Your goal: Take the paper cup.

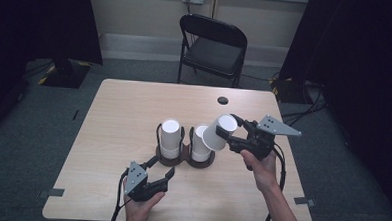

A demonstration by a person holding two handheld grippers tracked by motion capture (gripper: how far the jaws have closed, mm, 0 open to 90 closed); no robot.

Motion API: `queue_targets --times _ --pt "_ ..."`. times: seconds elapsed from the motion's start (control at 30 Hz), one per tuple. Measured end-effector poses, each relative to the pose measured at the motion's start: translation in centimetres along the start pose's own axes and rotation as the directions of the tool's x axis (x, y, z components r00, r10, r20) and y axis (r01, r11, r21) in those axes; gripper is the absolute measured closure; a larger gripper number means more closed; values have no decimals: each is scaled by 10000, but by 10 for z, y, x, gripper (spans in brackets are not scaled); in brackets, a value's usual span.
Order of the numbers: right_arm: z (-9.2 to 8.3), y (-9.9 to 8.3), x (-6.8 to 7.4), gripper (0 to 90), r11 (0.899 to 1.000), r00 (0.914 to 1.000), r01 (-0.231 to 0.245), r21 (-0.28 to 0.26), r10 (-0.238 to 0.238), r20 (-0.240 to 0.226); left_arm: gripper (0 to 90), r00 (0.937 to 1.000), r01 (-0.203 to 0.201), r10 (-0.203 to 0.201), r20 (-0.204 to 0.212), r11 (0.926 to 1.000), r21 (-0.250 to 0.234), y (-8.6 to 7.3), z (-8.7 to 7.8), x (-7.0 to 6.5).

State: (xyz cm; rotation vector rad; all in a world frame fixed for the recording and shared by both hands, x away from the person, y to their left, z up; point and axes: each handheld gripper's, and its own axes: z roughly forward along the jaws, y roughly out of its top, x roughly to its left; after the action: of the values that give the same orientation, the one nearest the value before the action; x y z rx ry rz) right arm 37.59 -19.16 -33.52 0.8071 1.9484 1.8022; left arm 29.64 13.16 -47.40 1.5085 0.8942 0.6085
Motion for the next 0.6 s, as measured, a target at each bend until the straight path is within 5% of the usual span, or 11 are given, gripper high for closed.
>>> queue_targets --times 0.43,0.6 --pt "-4 -20 10 339 9881 9848 -1481 420 1512 -850 354 9981 -125 144 595 9994 -327 6 5 -12" --pt "-7 -24 11 340 9730 9653 -2262 457 2302 -1230 369 9956 -315 359 863 9982 -518 11 8 -18"
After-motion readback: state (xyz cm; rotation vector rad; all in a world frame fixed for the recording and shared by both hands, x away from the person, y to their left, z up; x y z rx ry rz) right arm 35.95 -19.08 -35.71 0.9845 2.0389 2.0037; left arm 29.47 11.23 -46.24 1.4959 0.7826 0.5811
